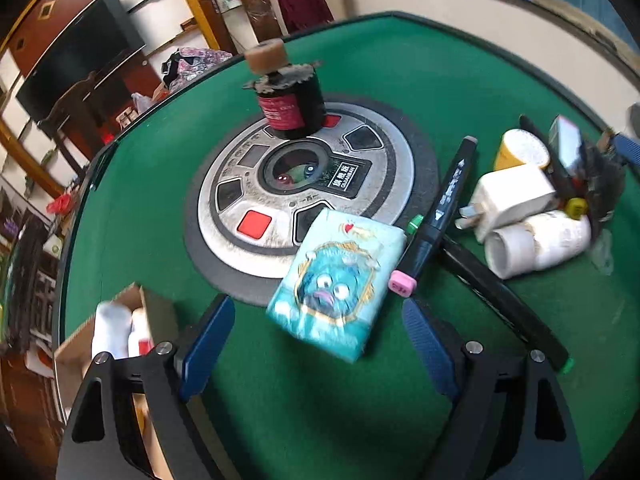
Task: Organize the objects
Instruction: 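Grasp the blue cartoon packet with the left tool while the right grasps the black marker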
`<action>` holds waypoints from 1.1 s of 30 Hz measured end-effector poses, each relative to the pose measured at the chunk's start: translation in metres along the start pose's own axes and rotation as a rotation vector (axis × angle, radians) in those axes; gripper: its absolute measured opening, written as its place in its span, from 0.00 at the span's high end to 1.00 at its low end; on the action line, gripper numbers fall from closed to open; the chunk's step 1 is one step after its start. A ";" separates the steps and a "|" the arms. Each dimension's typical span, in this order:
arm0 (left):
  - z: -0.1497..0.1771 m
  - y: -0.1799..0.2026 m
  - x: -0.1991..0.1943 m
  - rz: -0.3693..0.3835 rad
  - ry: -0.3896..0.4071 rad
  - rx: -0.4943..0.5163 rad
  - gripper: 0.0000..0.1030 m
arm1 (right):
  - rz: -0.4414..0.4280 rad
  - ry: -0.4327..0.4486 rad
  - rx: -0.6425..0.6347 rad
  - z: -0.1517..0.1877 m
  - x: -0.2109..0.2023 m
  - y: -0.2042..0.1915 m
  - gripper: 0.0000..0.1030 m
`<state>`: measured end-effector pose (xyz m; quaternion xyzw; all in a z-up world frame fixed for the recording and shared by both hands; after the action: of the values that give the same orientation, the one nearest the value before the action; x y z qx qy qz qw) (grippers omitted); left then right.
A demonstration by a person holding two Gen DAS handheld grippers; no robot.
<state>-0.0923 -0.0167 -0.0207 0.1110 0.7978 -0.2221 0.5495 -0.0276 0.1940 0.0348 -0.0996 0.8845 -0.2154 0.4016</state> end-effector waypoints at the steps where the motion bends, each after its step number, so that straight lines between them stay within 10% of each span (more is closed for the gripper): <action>1: -0.002 0.000 0.003 -0.007 -0.005 0.010 0.17 | -0.005 0.003 0.003 0.000 -0.001 0.000 0.09; 6: -0.013 -0.002 0.011 0.033 -0.008 -0.007 0.17 | -0.001 0.024 0.003 -0.002 -0.004 -0.002 0.09; 9: -0.010 0.000 0.010 0.130 -0.006 -0.029 0.49 | 0.009 0.034 -0.001 -0.002 -0.005 -0.004 0.09; 22: 0.037 0.011 -0.061 0.155 0.113 -0.127 0.99 | 0.055 0.050 0.000 -0.001 -0.004 0.002 0.09; 27: 0.059 0.011 -0.075 0.165 0.130 -0.159 0.95 | 0.091 0.056 -0.005 0.000 -0.002 0.001 0.09; 30: 0.058 0.013 -0.070 0.121 0.117 -0.136 0.33 | 0.124 0.067 -0.018 0.002 -0.002 0.001 0.09; 33: 0.045 0.010 -0.056 0.060 0.118 -0.116 0.24 | 0.157 0.079 -0.033 0.003 -0.004 -0.001 0.09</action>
<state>-0.0296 -0.0253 0.0156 0.1158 0.8367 -0.1517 0.5134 -0.0226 0.1931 0.0358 -0.0279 0.9082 -0.1726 0.3803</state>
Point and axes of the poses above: each gripper's, at about its wrist camera, not at the fingertips, and x roughly the way its jaws point, y to its right, z to its underside, the point moved 5 cm from there along x, roughly the way its jaws point, and after that the axes turned 11 degrees about -y, right-handed, at the moved point
